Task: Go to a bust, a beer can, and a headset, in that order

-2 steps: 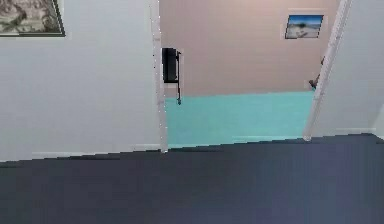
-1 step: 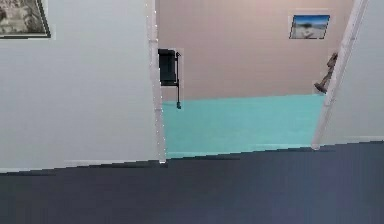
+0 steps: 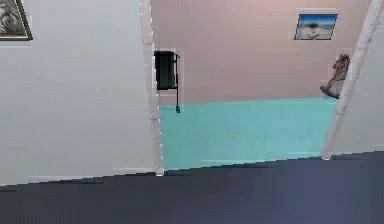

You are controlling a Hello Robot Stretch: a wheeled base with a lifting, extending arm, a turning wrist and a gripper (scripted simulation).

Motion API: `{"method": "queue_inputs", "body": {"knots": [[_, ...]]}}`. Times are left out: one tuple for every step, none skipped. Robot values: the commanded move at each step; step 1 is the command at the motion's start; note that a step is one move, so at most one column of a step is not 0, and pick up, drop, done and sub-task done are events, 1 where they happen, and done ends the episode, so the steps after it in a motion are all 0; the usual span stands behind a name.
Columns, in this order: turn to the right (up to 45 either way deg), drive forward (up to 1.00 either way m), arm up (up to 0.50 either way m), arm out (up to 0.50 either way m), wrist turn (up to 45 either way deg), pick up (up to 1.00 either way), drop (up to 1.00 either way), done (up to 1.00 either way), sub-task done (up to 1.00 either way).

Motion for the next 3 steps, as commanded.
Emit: {"method": "queue_inputs", "body": {"knots": [[6.0, 0.0, 0.0, 0.0, 0.0, 0.0, 0.0, 0.0, 0.0], [0.0, 1.0, 0.0, 0.0, 0.0, 0.0, 0.0, 0.0, 0.0], [3.0, 0.0, 0.0, 0.0, 0.0, 0.0, 0.0, 0.0, 0.0]]}}
